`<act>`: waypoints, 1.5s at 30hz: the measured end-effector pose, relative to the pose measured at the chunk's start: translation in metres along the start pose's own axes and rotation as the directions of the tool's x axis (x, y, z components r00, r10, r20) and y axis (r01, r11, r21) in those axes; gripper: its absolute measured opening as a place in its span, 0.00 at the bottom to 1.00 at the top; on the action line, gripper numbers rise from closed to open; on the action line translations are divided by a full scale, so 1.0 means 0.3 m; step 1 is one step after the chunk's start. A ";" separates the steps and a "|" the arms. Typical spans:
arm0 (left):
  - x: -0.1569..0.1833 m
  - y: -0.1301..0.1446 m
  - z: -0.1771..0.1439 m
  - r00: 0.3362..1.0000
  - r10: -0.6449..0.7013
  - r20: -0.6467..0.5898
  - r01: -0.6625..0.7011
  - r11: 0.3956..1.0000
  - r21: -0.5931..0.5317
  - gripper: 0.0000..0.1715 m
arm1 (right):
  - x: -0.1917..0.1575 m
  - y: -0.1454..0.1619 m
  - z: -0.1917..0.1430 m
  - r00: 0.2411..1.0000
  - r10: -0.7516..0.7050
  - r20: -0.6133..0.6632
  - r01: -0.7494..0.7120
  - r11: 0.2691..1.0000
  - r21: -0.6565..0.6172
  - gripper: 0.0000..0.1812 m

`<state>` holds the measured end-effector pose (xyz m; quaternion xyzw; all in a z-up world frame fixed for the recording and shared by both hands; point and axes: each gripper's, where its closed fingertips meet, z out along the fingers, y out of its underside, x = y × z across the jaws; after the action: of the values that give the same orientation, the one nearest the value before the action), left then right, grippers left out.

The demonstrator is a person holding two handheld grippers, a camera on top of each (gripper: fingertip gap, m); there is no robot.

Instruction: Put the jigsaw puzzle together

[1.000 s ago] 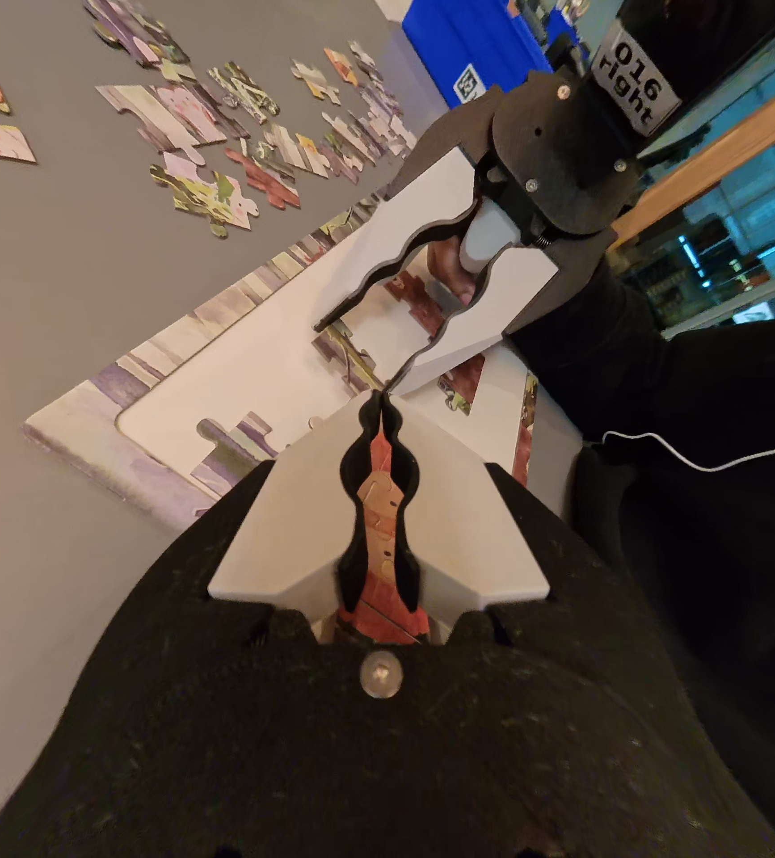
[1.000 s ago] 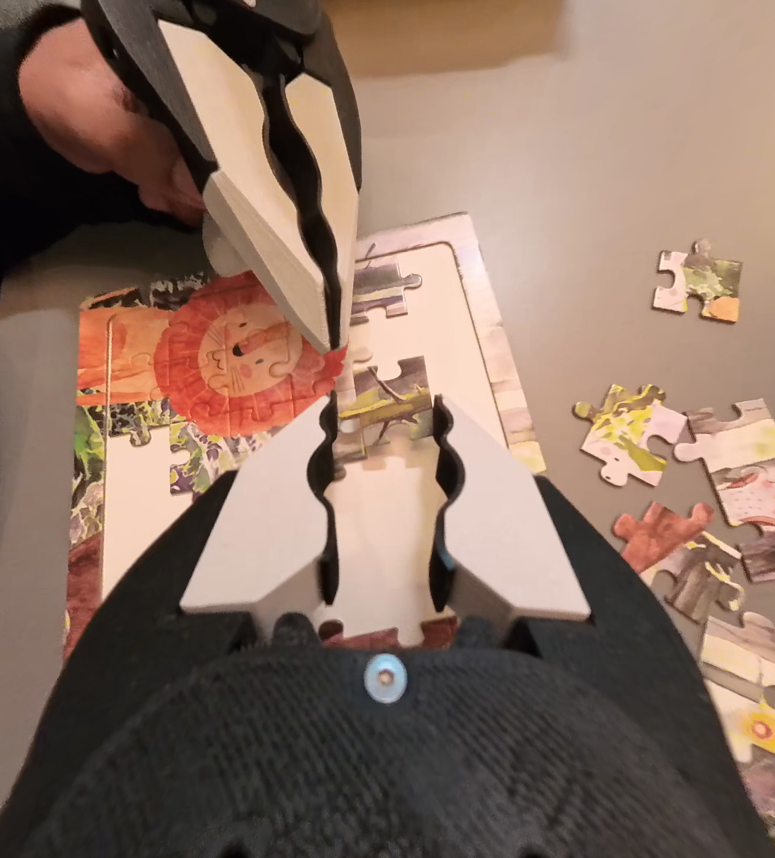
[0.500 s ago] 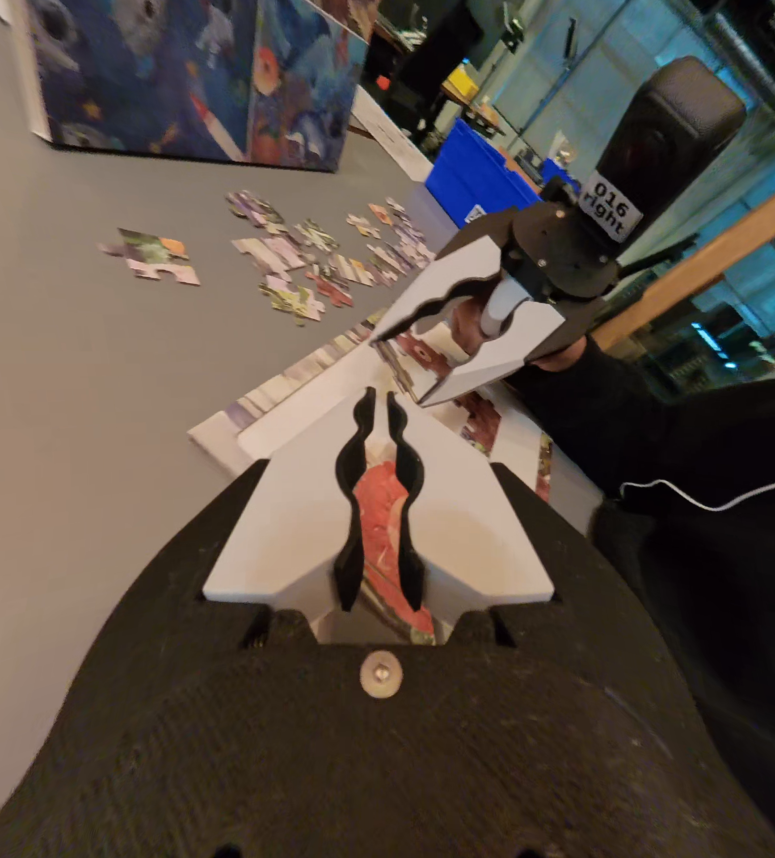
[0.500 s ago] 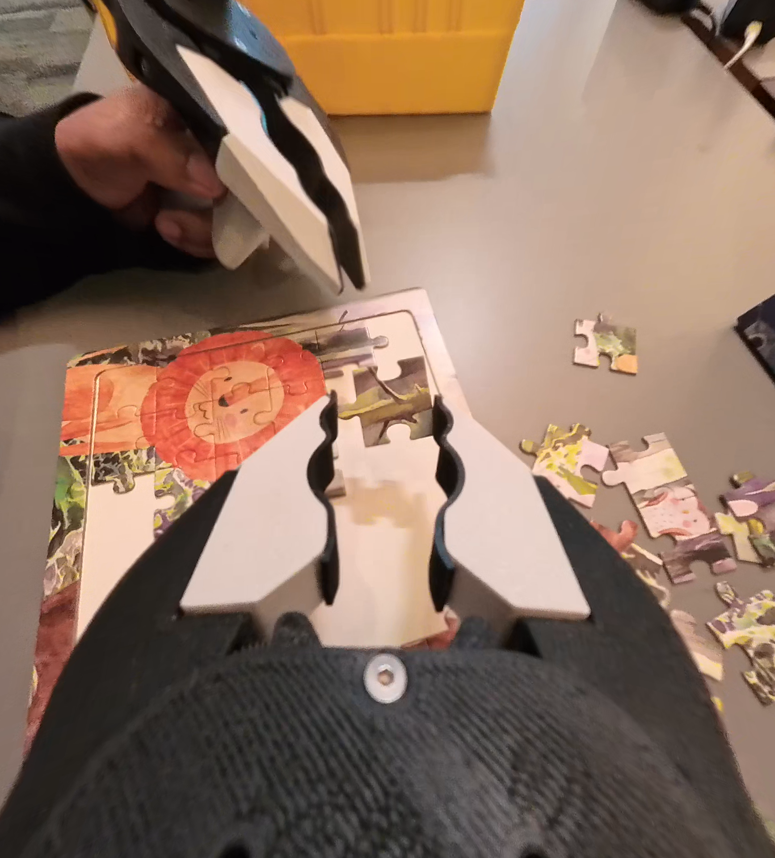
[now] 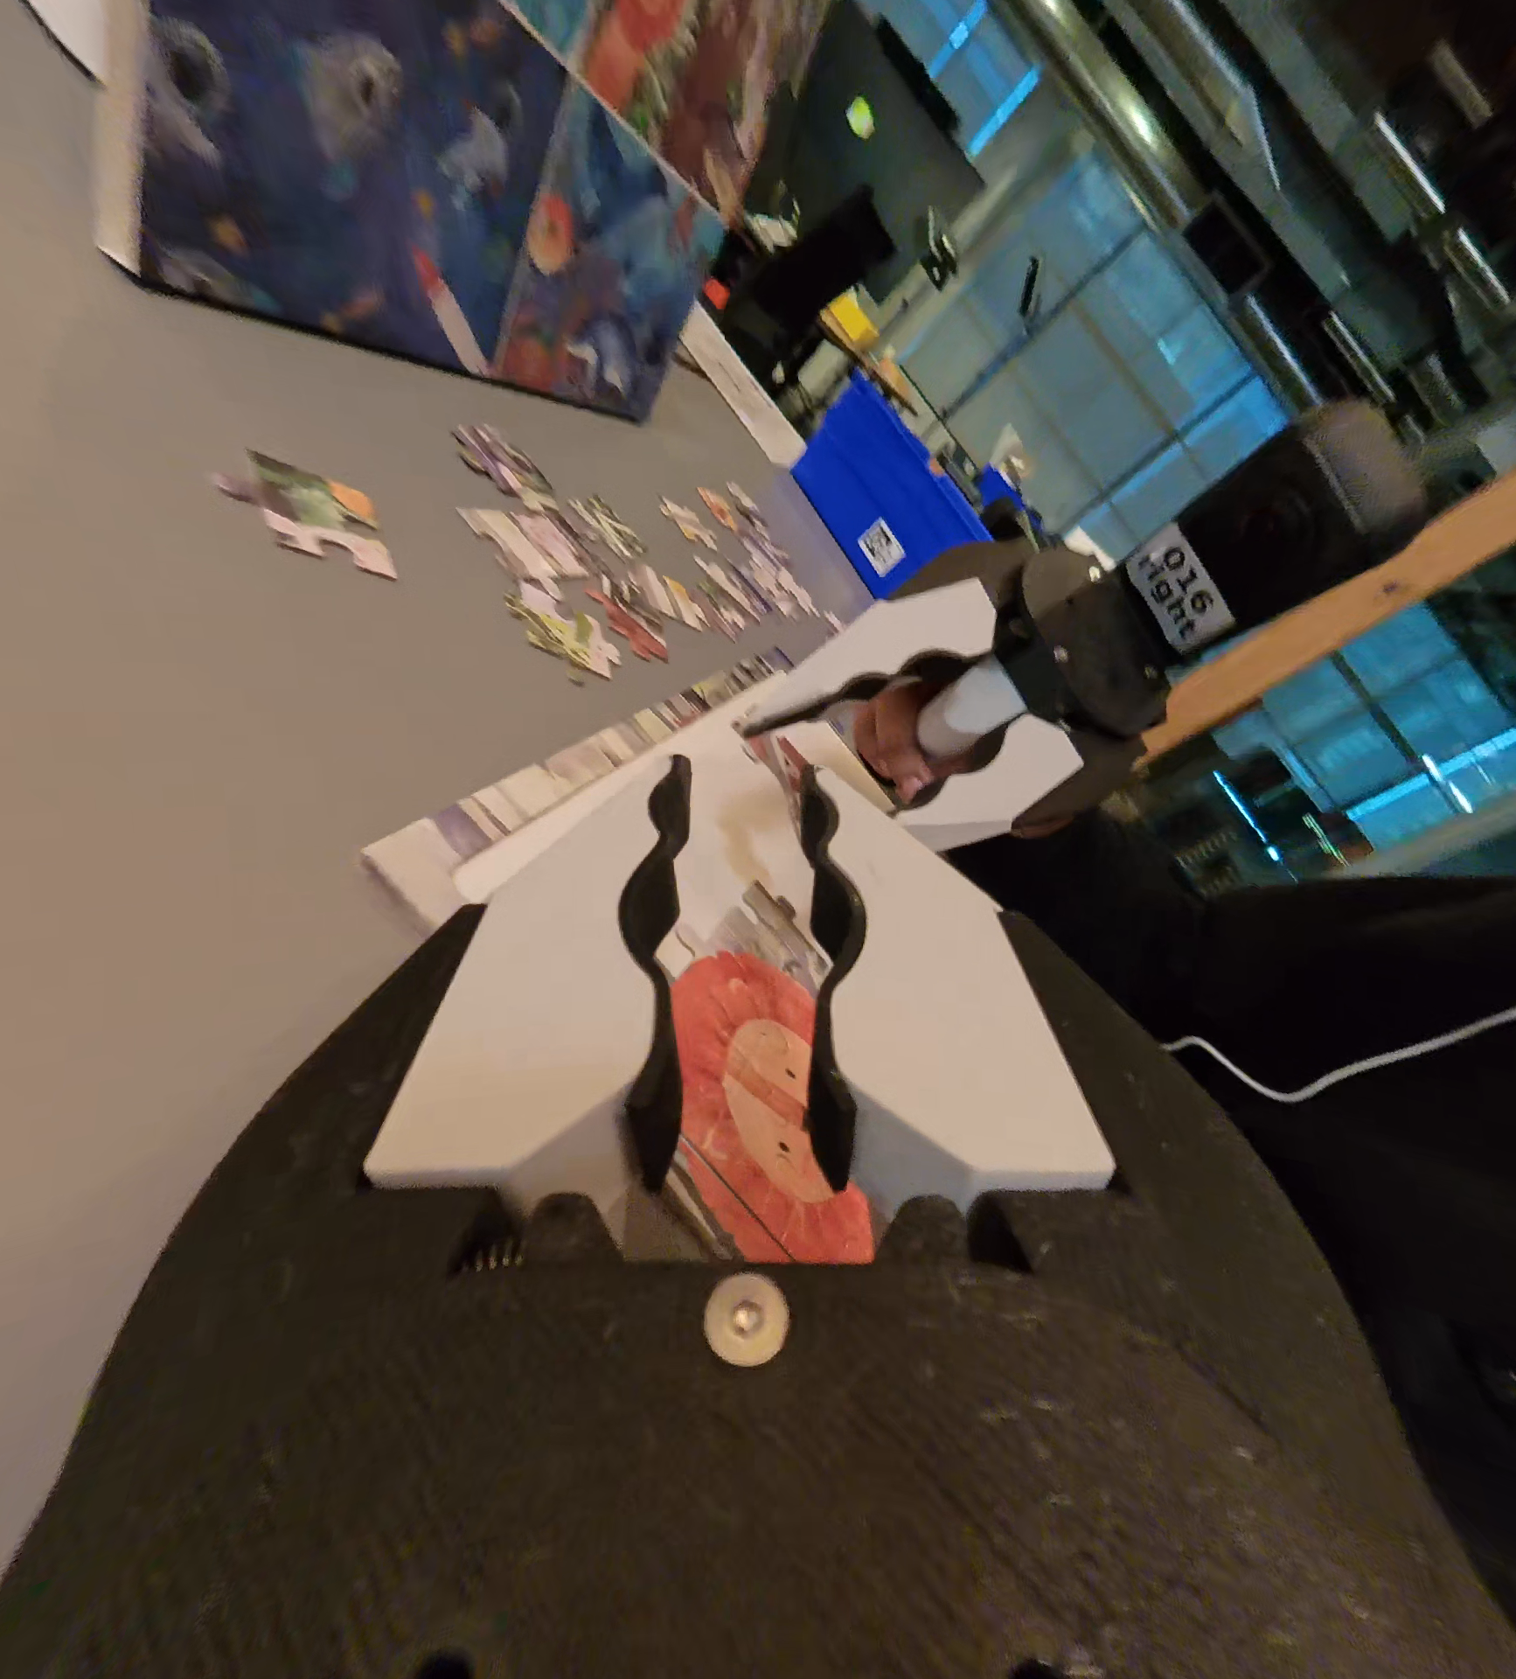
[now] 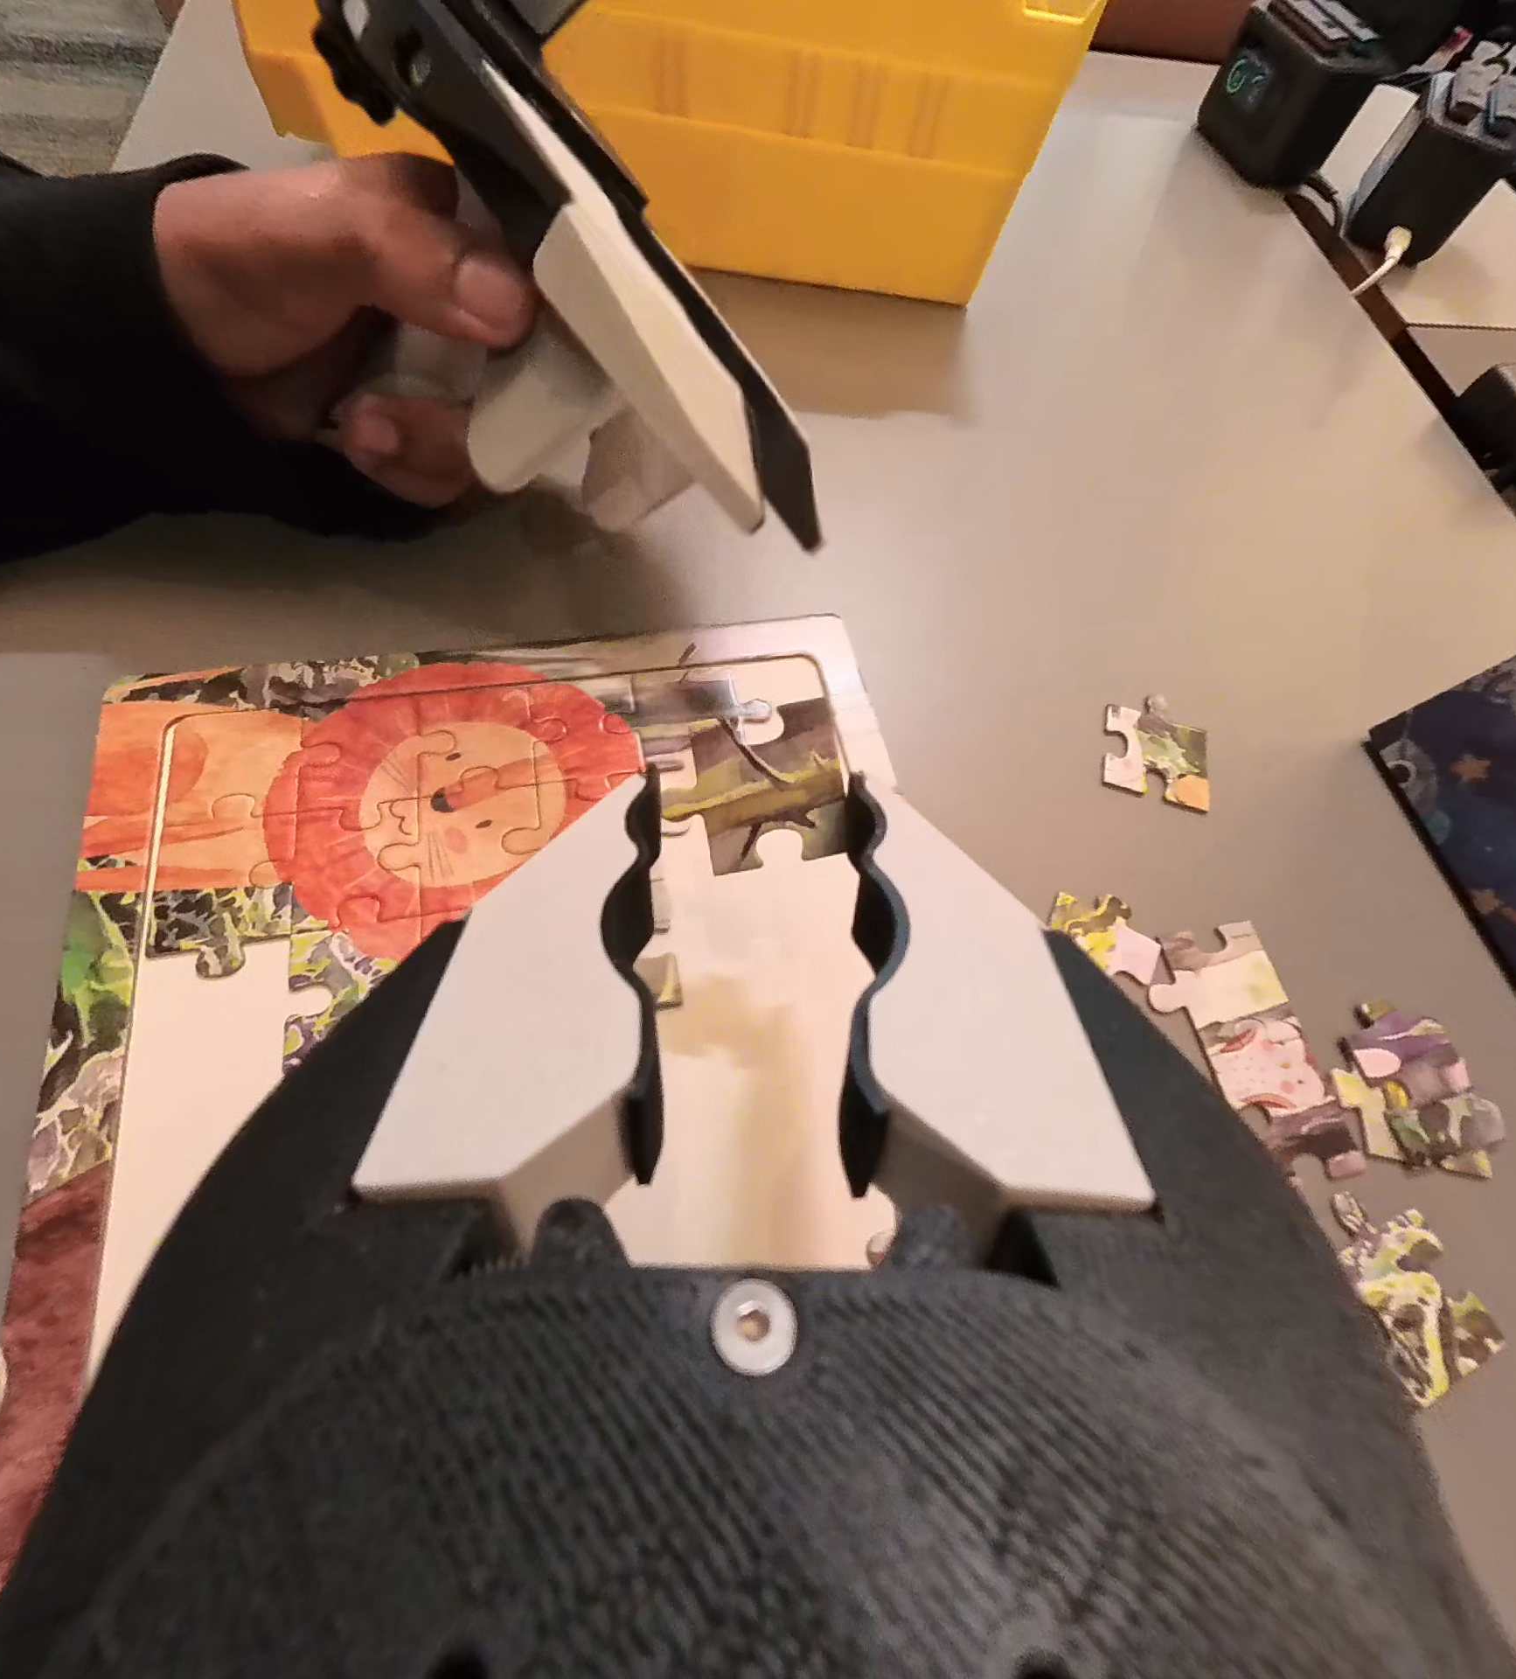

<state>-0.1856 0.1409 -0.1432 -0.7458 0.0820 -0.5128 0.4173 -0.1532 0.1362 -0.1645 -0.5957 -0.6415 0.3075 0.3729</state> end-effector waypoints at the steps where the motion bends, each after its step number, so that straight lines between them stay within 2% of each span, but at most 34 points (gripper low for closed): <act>1: -0.006 -0.016 -0.012 1.000 -0.001 0.009 0.000 1.000 0.029 0.12 | 0.001 -0.002 -0.001 1.000 -0.002 -0.002 0.002 1.000 0.004 0.22; 4: 0.002 -0.024 -0.018 0.999 -0.026 -0.026 0.027 0.999 0.045 0.12 | -0.020 -0.016 -0.003 0.998 -0.054 0.012 0.054 0.998 0.023 0.21; 8: 0.047 0.029 0.019 0.990 -0.068 -0.127 0.062 0.997 -0.050 0.13 | -0.056 -0.042 0.000 0.975 -0.222 -0.028 0.223 0.974 0.031 0.21; 12: 0.077 0.050 0.030 0.974 -0.110 -0.196 0.093 0.991 -0.093 0.14 | -0.054 -0.021 0.015 0.952 -0.300 -0.064 0.298 0.954 -0.033 0.21; 13: 0.079 0.053 0.030 0.972 -0.116 -0.202 0.098 0.990 -0.097 0.13 | -0.051 -0.013 0.018 0.944 -0.322 -0.074 0.319 0.946 -0.051 0.18; 14: 0.082 0.057 0.031 0.970 -0.125 -0.210 0.104 0.989 -0.106 0.13 | -0.053 -0.008 0.018 0.933 -0.352 -0.079 0.348 0.935 -0.061 0.05; 18: 0.085 0.091 0.048 0.966 -0.149 -0.210 0.115 0.980 -0.163 0.09 | -0.055 -0.027 0.014 0.886 -0.443 -0.134 0.439 0.896 -0.065 0.04; 23: 0.054 0.060 0.035 0.983 -0.110 -0.146 0.095 0.990 -0.103 0.05 | 0.016 -0.003 0.000 0.928 -0.328 -0.176 0.316 0.944 -0.092 0.06; 25: 0.042 0.026 0.017 0.988 -0.092 -0.126 0.088 0.995 -0.043 0.05 | 0.049 0.014 -0.014 0.961 -0.222 -0.167 0.211 0.974 -0.081 0.12; 28: 0.006 -0.045 -0.034 0.998 -0.044 -0.047 0.048 0.995 0.089 0.04 | 0.047 0.041 -0.013 0.997 -0.015 -0.074 0.010 0.998 -0.069 0.23; 30: -0.014 -0.066 -0.057 1.000 -0.031 -0.004 0.031 0.992 0.126 0.02 | 0.000 0.038 0.001 0.994 0.103 0.032 -0.101 0.993 -0.062 0.31; 32: -0.020 -0.051 -0.047 0.999 -0.033 0.008 0.032 0.995 0.099 0.02 | -0.055 0.032 0.020 0.981 0.152 0.122 -0.144 0.987 -0.070 0.33; 34: -0.020 -0.022 -0.024 1.000 -0.022 0.020 0.021 0.999 0.043 0.02 | -0.083 0.037 0.043 0.978 0.156 0.139 -0.144 0.985 -0.090 0.32; 40: -0.071 0.046 0.004 0.980 0.092 0.175 -0.073 0.991 -0.110 0.03 | -0.083 0.099 0.094 0.993 0.093 0.068 -0.079 0.980 -0.185 0.31; 45: -0.089 0.105 0.034 0.946 0.208 0.250 -0.144 0.957 -0.252 0.02 | -0.047 0.121 0.082 0.996 0.084 0.021 -0.078 0.975 -0.209 0.29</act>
<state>-0.1798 0.1409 -0.1852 -0.8424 0.1491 -0.3522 0.3795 -0.1543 0.1271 -0.2095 -0.6524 -0.6508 0.2624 0.2861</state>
